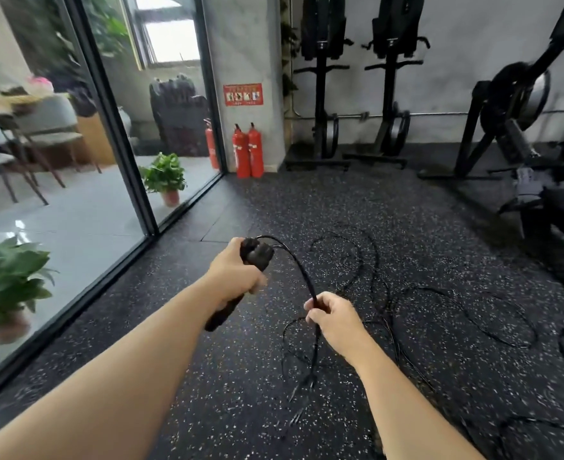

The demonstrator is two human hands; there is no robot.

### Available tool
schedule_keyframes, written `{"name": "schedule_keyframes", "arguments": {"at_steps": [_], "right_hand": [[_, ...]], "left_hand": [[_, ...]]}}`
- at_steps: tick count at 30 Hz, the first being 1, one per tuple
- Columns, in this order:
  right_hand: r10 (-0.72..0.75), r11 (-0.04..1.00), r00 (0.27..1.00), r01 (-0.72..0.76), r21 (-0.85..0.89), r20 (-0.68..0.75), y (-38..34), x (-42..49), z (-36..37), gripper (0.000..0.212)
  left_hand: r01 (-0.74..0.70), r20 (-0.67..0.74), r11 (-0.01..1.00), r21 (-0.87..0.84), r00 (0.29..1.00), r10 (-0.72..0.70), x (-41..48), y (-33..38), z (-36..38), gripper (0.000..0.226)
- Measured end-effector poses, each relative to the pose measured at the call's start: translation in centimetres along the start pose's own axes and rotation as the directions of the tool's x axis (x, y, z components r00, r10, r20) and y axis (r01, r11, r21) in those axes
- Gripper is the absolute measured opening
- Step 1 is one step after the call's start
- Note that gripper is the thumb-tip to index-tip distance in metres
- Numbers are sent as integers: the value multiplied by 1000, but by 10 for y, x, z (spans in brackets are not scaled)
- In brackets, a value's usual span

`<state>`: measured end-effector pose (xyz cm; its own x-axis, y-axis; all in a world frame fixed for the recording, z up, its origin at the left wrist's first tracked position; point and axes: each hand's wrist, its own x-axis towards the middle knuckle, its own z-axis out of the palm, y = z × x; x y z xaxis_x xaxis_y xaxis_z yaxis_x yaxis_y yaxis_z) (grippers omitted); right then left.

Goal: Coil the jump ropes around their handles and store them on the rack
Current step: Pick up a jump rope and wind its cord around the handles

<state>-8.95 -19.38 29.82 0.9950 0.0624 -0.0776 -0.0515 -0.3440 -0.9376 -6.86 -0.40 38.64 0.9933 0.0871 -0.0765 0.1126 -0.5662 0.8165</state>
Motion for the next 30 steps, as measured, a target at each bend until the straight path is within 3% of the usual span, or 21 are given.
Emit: {"name": "schedule_keyframes", "arguments": {"at_steps": [2, 4, 10, 15, 20, 23, 26, 28, 30], "right_hand": [[39, 999, 999, -40, -15, -15, 8, 4, -4, 17], [66, 998, 998, -66, -11, -21, 15, 8, -9, 19], [52, 991, 988, -33, 130, -144, 17, 18, -21, 26], [104, 960, 989, -73, 269, -103, 14, 28, -25, 29], [123, 961, 986, -148, 232, 115, 14, 30, -17, 32], [95, 984, 966, -128, 125, 241, 11, 27, -14, 39], [68, 996, 954, -82, 34, 292, 9, 25, -16, 36], [66, 997, 951, -72, 7, 303, 10, 25, -17, 30], [108, 994, 937, -96, -51, 331, 14, 25, -15, 27]], "left_hand": [[112, -3, 944, -311, 993, -118, 6, -6, 7, 46], [193, 31, 865, -464, 979, -202, 9, -15, 19, 36], [450, 248, 672, -588, 891, -379, -3, -41, 70, 22], [531, 480, 543, -651, 842, -247, -13, -36, 96, 37], [538, 615, 510, -671, 788, -23, -19, -19, 95, 52], [533, 635, 520, -667, 772, 23, -15, -21, 95, 64], [520, 632, 520, -678, 774, 50, -14, -23, 92, 61], [480, 583, 500, -720, 810, 63, -12, -21, 88, 54], [382, 445, 414, -826, 894, 62, -5, -19, 79, 48]]}}
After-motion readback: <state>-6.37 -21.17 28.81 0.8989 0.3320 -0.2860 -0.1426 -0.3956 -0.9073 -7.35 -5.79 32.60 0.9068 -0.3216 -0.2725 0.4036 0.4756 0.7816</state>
